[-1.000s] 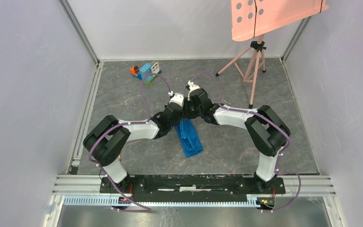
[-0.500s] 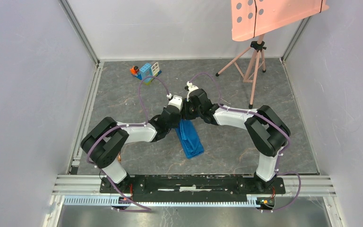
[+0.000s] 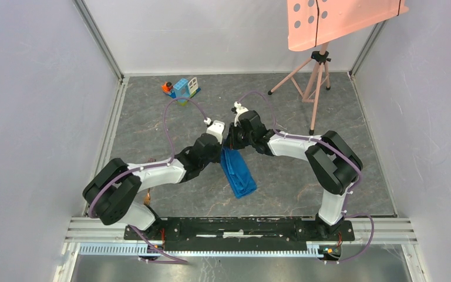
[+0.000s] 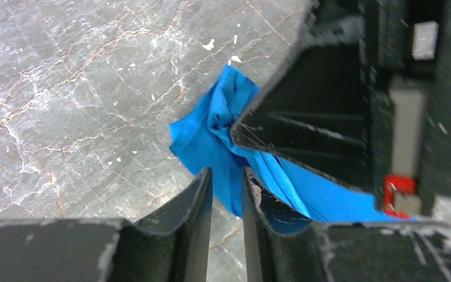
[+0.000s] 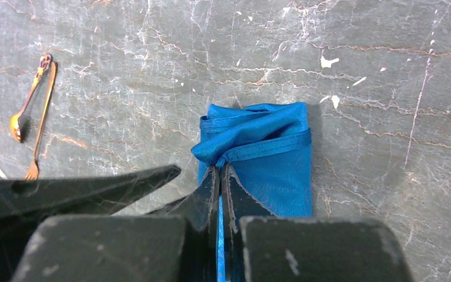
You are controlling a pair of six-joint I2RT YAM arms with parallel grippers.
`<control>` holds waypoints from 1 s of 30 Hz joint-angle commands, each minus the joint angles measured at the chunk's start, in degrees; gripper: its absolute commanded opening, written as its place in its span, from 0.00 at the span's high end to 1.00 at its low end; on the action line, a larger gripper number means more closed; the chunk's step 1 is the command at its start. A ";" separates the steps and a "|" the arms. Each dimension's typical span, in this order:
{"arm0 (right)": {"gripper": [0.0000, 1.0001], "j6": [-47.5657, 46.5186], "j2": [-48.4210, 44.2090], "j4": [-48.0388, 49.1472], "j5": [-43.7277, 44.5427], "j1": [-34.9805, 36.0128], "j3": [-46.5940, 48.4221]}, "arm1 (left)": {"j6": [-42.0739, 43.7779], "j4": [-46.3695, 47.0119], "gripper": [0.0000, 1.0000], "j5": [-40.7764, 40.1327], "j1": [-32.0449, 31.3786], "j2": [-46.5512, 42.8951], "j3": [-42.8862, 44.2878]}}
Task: Fold the napkin into a case and place the utensils inside
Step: Stuff the top corner of the smaller-rectangle-folded napkin into the folded napkin.
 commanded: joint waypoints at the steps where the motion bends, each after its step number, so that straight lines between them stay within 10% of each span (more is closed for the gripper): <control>1: 1.00 2.71 -1.92 3.22 -3.86 -1.17 0.99 | 1.63 4.55 0.68 -2.49 -2.11 -3.66 -3.12; 11: 1.00 5.26 -1.68 4.42 -7.02 -2.09 0.84 | 5.85 8.20 0.79 -6.30 -3.29 3.15 -2.09; 30: 1.00 5.36 -1.21 5.01 -7.11 -2.03 0.16 | 8.96 5.62 0.70 -14.55 -5.27 4.65 0.48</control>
